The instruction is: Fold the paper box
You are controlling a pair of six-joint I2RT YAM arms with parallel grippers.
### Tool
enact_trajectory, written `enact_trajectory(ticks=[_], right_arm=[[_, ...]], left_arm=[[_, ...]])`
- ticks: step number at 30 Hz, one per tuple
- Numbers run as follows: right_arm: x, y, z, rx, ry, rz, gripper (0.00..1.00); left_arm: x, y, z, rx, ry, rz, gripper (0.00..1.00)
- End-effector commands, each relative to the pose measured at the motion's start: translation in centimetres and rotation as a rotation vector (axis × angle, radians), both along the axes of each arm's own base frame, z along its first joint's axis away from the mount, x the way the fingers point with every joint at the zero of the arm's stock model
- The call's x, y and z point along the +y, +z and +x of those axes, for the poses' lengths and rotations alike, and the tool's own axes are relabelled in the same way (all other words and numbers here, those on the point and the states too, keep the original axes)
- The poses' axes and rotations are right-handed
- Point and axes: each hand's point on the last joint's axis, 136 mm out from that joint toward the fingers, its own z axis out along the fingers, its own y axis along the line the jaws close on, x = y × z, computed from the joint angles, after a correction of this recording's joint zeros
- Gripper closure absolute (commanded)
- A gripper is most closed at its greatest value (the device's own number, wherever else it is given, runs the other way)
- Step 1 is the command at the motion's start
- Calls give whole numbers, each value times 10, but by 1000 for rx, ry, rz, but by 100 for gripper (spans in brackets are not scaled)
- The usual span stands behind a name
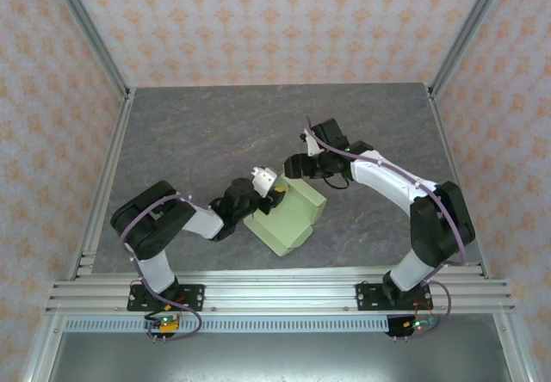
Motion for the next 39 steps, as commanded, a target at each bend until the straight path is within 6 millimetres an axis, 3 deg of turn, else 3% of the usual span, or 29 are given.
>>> enact_trajectory(ticks=[1,5,10,12,15,18,26,31,39], right_arm=[[-2,15,5,-29,-4,-30,24],[-7,17,11,5,-99,-107,17],[15,8,7,57,-86,-149,7],[24,1,6,56,-55,-179,6],[35,-11,4,67,-13,-234,6],[39,-26,2,73,39,-309,8],[41,-43,-2,114,133,-385,21],[40,-48,-3,127,146,-398,31],[32,-53,-3,128,147,-446,44]], left_arm=[[6,30,-4,-47,36,-73,52],[16,45,-17,-30,49,-106,49],[46,52,-18,-10,157,-128,48],[67,48,-10,31,243,-159,47],[117,30,2,142,476,-207,47],[150,29,0,172,614,-290,44],[168,39,-7,199,661,-274,43],[182,34,-11,217,713,-278,42],[186,28,-10,252,734,-292,40]])
